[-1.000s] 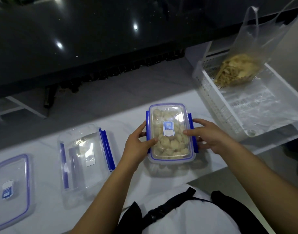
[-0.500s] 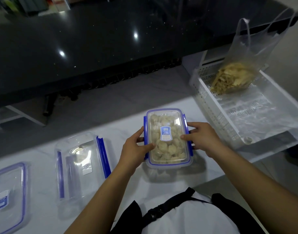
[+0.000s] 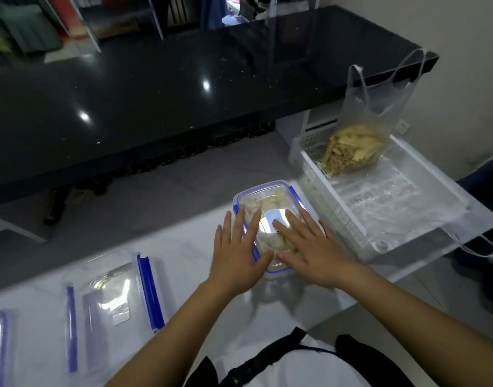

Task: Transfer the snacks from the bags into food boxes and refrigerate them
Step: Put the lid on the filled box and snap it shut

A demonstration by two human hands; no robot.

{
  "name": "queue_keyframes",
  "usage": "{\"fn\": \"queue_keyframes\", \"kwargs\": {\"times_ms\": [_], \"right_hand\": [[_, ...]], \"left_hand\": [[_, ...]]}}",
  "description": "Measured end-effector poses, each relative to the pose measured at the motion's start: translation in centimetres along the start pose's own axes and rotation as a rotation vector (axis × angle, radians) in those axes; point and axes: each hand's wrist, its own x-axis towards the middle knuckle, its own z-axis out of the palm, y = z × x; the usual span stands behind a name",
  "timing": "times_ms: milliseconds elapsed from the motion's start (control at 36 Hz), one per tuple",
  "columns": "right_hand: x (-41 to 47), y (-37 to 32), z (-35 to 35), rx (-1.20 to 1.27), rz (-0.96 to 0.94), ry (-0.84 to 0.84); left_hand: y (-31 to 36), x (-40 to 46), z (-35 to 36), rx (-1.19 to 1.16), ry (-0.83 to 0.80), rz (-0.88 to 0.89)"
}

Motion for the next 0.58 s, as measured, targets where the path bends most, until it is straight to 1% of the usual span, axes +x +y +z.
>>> {"fn": "queue_keyframes", "kwargs": {"times_ms": [83, 222, 250, 278, 333, 389, 445, 500, 583], "right_hand": [[0.0, 0.4, -0.2, -0.027, -0.019, -0.011], [-0.1, 0.2, -2.2, 0.058, -0.021, -0.038], [-0.1, 0.3, -3.1, 0.118, -0.024, 0.003], [-0.1, 0.5, -4.1, 0.208, -0.023, 0.088], [-0.1, 1.5, -6.8, 0.401, -0.003, 0.343], [0.1, 3.1, -10.3, 0.503, 0.061, 0.585], [0.8, 5.3, -13.9, 0.555, 0.160, 0.739], [2.0, 7.9, -17.2, 0.617, 0.264, 0.805], [3.8, 11.4, -20.7, 0.619, 0.398, 0.806]], "left_hand": [[-1.1, 0.5, -0.1, 0.109, -0.088, 0.014], [-1.1, 0.4, 0.1, 0.137, -0.061, 0.030], [-1.1, 0.4, 0.3, 0.134, -0.053, 0.028], [-1.2, 0.4, 0.4, 0.130, -0.048, 0.031], [-1.0, 0.4, 0.7, 0.105, -0.033, 0.024], [-0.7, 0.4, 1.1, 0.080, -0.025, 0.013], [-0.2, 0.4, 1.5, 0.061, -0.018, -0.001], [0.3, 0.6, 1.7, 0.032, -0.005, -0.019], [1.1, 0.8, 1.7, -0.015, 0.000, -0.038]]}}
